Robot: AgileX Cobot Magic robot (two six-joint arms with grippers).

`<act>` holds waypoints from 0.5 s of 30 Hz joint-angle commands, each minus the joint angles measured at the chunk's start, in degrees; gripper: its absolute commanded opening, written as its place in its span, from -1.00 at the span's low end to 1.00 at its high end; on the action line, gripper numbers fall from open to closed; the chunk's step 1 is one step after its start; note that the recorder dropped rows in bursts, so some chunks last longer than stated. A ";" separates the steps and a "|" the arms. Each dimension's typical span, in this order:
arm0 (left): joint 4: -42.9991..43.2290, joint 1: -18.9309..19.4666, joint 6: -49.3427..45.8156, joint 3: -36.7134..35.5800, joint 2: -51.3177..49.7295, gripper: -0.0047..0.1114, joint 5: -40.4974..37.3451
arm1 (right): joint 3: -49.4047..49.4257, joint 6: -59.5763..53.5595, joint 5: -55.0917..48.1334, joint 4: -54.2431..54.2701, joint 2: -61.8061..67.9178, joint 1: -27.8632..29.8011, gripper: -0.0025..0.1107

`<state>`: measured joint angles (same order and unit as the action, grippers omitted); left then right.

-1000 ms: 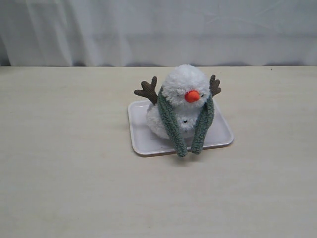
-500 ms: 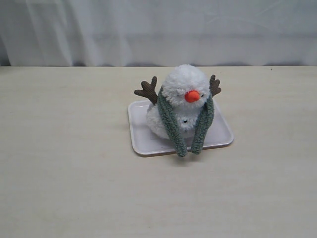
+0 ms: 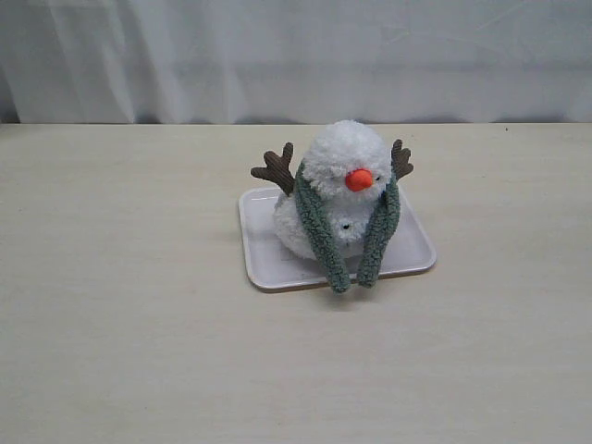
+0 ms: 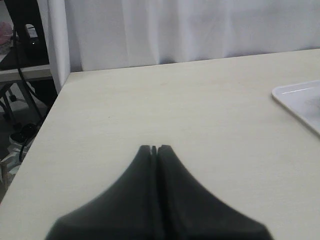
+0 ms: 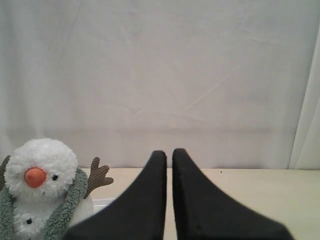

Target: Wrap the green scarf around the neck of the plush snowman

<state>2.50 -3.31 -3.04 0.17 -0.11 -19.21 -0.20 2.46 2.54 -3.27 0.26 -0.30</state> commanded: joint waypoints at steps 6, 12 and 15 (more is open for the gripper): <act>-0.14 -0.15 0.14 -0.17 0.11 -0.92 0.70 | 0.20 -0.30 -0.22 -5.02 -0.26 0.15 -0.88; -0.14 -0.15 0.14 -0.17 0.11 -0.92 0.70 | 0.20 -0.30 -1.57 -4.91 -0.26 0.15 -0.88; -0.14 -0.15 0.14 -0.17 0.11 -0.92 0.70 | 0.20 -0.30 -1.57 -4.91 -0.26 0.15 -0.88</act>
<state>2.50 -3.31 -3.04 0.17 -0.11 -19.21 -0.20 2.46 1.41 -7.74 0.26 -0.30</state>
